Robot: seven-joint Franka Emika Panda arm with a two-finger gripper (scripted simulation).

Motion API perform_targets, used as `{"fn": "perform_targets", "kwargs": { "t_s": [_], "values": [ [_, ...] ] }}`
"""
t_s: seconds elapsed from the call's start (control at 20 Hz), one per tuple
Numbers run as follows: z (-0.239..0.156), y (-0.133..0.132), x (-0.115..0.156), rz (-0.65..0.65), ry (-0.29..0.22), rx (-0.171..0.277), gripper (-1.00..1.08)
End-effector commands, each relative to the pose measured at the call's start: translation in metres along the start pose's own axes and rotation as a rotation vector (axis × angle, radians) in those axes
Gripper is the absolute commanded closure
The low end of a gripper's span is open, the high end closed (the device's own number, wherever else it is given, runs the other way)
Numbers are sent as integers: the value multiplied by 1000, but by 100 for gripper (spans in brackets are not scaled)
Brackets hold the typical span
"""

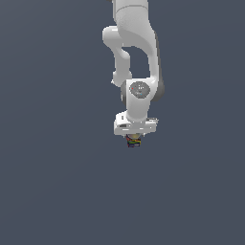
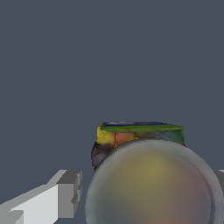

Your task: Pick up the object and move it to a goal position.

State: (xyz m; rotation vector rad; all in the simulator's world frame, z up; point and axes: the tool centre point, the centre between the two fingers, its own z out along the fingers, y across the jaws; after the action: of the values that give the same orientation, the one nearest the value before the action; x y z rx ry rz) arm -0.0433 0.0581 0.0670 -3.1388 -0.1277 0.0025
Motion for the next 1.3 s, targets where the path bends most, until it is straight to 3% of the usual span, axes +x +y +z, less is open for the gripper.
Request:
{"fn": "perform_targets", "kwargs": {
  "t_s": [0.0, 0.15, 0.2, 0.85, 1.25],
  "values": [
    [7, 0, 1, 0, 1, 0, -92],
    [9, 0, 1, 0, 1, 0, -92],
    [9, 0, 1, 0, 1, 0, 108],
    [5, 2, 1, 0, 1, 0, 108],
    [-28, 22, 7, 0, 1, 0, 108]
  ]
}}
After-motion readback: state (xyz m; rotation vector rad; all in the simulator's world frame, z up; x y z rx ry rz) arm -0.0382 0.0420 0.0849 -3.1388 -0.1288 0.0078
